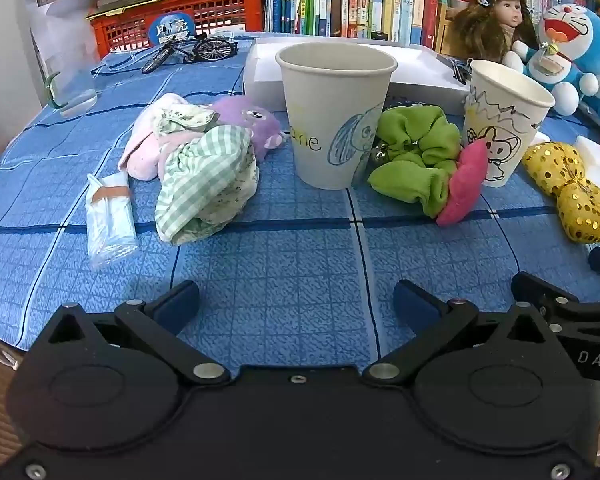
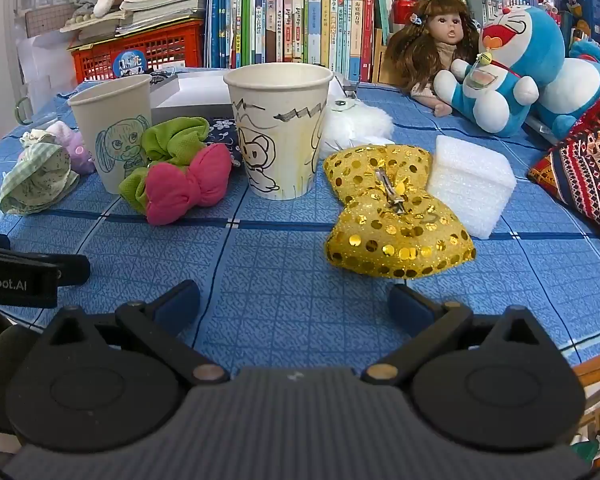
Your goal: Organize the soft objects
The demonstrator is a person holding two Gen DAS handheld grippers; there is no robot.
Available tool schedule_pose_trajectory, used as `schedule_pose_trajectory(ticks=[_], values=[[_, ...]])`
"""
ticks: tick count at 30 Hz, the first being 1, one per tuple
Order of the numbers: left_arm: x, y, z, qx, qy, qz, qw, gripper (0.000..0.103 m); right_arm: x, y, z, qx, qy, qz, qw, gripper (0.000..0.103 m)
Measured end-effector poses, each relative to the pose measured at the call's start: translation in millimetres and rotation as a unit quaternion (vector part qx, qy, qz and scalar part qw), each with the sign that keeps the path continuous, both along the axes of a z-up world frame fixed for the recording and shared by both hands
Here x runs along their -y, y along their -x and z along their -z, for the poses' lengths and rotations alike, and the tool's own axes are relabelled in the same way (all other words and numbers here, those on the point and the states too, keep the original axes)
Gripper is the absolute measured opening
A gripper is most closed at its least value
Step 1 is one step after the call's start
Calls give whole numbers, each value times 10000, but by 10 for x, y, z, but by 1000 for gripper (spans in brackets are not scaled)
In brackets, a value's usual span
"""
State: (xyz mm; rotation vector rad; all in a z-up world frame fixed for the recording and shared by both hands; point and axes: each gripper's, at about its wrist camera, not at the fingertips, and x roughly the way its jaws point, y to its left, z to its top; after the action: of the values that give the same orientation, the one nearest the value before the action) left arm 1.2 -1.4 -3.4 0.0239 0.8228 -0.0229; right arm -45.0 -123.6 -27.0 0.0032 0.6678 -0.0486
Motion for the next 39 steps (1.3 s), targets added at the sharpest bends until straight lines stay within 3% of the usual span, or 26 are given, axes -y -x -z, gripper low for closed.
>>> schedule_pose_trajectory(ticks=[39], values=[[-12,4,-14,38,-5,75,10000,103,-14,-16,-2,-28,13,63,10000,103]])
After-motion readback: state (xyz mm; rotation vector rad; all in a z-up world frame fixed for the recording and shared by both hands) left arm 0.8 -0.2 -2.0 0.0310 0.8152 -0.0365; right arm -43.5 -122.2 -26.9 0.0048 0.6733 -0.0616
